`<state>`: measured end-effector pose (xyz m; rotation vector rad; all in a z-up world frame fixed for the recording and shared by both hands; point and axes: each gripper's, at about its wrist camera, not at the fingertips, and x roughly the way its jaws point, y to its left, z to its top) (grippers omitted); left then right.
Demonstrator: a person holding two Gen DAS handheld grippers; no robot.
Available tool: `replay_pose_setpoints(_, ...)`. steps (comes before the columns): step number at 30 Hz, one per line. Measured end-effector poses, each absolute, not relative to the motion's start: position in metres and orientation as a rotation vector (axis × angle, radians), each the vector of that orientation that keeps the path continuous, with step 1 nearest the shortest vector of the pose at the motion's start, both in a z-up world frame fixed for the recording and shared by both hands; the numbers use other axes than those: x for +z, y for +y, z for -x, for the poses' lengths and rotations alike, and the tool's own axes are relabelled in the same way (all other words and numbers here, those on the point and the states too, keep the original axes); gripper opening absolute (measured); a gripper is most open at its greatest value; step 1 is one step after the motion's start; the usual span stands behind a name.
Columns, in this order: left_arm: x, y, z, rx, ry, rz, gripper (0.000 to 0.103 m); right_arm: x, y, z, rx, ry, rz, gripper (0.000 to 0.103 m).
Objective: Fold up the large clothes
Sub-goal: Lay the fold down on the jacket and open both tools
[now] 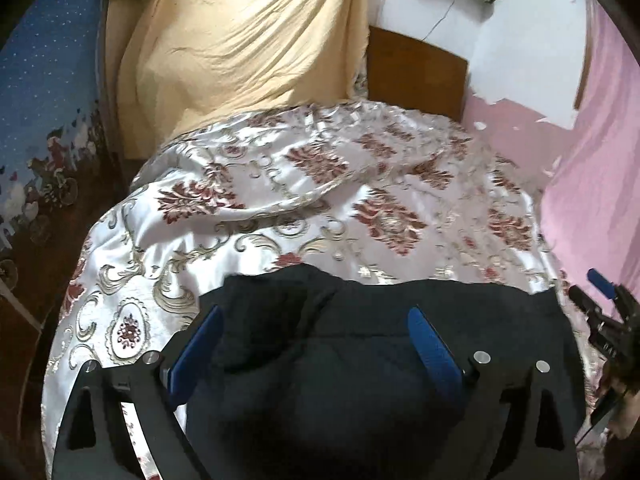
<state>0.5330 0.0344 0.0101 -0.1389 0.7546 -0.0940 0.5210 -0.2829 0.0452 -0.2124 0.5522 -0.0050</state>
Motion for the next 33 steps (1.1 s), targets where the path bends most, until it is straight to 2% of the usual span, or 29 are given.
replay_pose_setpoints(2,0.011,0.026,-0.519,-0.127,0.725,0.126,0.103,0.046,-0.281,-0.504,0.037,0.549,0.183,0.068)
replay_pose_setpoints(4,0.008,0.015,-0.501,-0.172,0.686,0.112,0.103,0.042,-0.280,-0.487,0.079,0.551,0.145,0.079)
replay_pose_setpoints(10,-0.018,-0.011,-0.468,-0.244,0.668,0.068,0.103,0.016,-0.279,-0.448,0.191,0.567,0.040,0.091)
replay_pose_setpoints(17,-0.049,-0.039,-0.469,-0.239,0.660,-0.077,0.103,-0.030,-0.263,-0.449,0.225,0.602,0.135,0.093)
replay_pose_setpoints(24,-0.052,-0.049,-0.507,-0.186,0.634,-0.150,0.103,-0.036,-0.258,-0.493,0.150,0.582,0.184,0.093)
replay_pose_setpoints(33,-0.071,-0.032,-0.559,-0.204,0.734,-0.040,0.103,-0.047,-0.269,-0.550,0.151,0.641,0.134,0.096)
